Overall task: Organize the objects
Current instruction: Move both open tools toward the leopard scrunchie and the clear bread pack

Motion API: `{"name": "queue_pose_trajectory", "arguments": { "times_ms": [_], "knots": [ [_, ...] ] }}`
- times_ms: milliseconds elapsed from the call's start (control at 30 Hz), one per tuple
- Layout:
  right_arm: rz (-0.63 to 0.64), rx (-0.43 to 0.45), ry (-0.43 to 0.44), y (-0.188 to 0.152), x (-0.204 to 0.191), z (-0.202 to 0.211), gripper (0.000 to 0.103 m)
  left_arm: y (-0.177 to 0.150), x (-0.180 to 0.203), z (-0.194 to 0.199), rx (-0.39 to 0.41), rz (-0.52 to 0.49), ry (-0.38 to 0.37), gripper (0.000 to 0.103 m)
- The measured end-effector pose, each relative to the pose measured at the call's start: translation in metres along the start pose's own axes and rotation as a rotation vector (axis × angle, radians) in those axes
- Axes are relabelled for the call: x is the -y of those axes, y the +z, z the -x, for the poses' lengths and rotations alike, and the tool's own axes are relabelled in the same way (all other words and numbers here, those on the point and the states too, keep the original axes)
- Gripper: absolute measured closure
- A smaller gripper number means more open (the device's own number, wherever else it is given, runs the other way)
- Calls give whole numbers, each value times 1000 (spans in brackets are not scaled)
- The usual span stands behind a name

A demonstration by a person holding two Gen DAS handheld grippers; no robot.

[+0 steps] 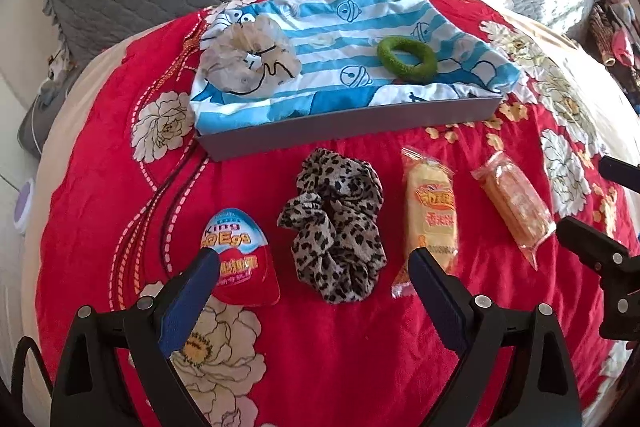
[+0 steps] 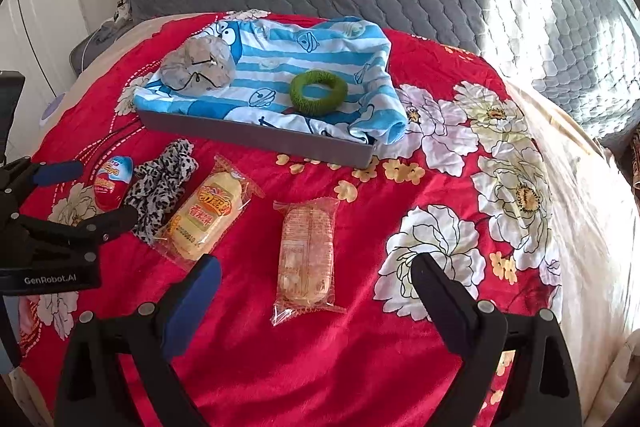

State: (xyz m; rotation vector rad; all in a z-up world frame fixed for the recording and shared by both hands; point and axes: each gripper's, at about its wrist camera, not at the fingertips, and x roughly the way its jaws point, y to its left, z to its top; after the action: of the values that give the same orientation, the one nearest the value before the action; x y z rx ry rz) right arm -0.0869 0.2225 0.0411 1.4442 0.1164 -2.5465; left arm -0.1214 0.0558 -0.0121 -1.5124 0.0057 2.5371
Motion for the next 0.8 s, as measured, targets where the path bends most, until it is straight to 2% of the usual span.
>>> {"name": "queue_pose_trajectory", "arguments": {
  "times_ms": [800],
  "knots": [
    [37, -73, -21, 0, -1, -54, 7, 30, 2, -54, -36, 1, -18, 8]
  ]
}}
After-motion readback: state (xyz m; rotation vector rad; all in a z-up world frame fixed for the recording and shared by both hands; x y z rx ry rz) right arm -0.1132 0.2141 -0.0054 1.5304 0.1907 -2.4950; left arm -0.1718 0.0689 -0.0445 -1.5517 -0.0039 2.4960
